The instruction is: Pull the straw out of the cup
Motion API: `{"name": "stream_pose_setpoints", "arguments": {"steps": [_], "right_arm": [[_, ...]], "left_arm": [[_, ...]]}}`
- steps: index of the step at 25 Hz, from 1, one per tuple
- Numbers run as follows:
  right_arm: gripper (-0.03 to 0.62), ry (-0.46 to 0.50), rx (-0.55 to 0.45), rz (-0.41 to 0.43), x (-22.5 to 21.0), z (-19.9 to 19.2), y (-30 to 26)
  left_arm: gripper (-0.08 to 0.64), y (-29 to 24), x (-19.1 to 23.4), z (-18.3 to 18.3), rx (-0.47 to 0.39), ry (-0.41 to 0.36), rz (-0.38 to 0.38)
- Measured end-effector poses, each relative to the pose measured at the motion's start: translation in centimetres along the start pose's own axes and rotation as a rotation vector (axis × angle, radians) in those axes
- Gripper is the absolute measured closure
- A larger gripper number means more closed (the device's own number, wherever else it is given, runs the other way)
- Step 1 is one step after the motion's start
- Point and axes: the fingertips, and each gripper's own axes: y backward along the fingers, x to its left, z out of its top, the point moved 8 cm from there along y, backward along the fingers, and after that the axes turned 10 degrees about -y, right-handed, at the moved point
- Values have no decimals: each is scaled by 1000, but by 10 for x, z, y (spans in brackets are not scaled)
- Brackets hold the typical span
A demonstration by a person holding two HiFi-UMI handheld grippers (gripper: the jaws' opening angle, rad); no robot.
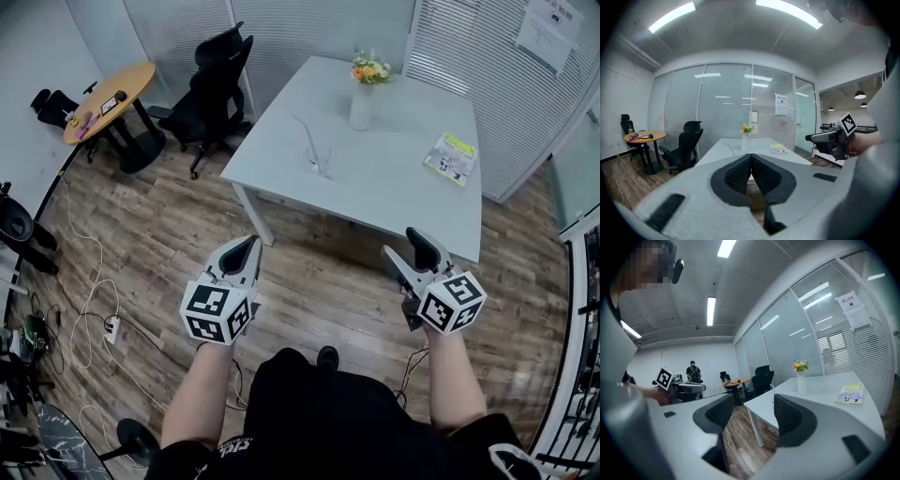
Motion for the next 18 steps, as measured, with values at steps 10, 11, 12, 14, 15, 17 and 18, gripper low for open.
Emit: {"name": "stream_pose_setpoints", "arguments": {"steps": [10, 11, 12, 14, 15, 17, 18], "right_arm": [[328, 20, 1, -3, -25, 23, -51], [330, 23, 8, -7, -28, 26, -61], [331, 25, 14, -10, -32, 28, -72], [333, 25, 25, -16, -38, 33, -95], [334, 24, 29, -20, -42, 37, -108], [337, 22, 36, -26, -49, 44, -135], [339, 20, 39, -28, -52, 48, -150]], "left_arm": [[551, -52, 42, -2, -38, 15, 17], [551, -61, 50, -4, -41, 22, 18], [551, -70, 58, -5, -42, 27, 19], [549, -89, 77, -8, -43, 38, 15], [551, -100, 87, -9, -43, 44, 10], [549, -124, 107, -10, -42, 54, -2], [549, -135, 117, -10, -41, 57, -9]]}}
